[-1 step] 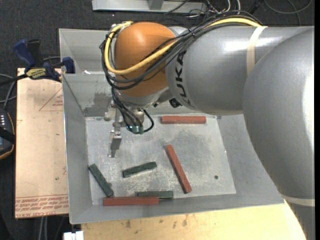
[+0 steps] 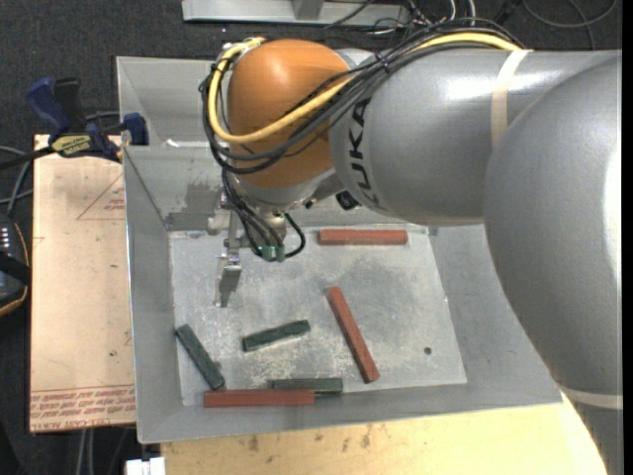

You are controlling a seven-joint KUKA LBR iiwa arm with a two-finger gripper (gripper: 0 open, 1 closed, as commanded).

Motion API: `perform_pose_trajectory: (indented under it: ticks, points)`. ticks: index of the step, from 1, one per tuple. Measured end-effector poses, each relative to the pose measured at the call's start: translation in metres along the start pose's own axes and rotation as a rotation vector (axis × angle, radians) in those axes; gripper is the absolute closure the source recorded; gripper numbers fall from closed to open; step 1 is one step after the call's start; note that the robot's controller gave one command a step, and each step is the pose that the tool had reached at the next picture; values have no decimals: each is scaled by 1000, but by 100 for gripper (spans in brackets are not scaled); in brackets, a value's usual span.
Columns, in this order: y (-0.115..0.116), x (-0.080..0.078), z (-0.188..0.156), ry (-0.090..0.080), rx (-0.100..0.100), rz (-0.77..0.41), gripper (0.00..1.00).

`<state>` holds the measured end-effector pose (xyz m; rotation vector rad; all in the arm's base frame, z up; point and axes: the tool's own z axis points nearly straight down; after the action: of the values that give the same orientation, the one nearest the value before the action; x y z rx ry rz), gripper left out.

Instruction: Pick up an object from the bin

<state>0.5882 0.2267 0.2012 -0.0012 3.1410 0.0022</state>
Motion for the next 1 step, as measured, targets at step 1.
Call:
perform_pose_trajectory:
  ticks: [1]
  points:
    - [-13, 22, 46, -3, -1, -99, 0]
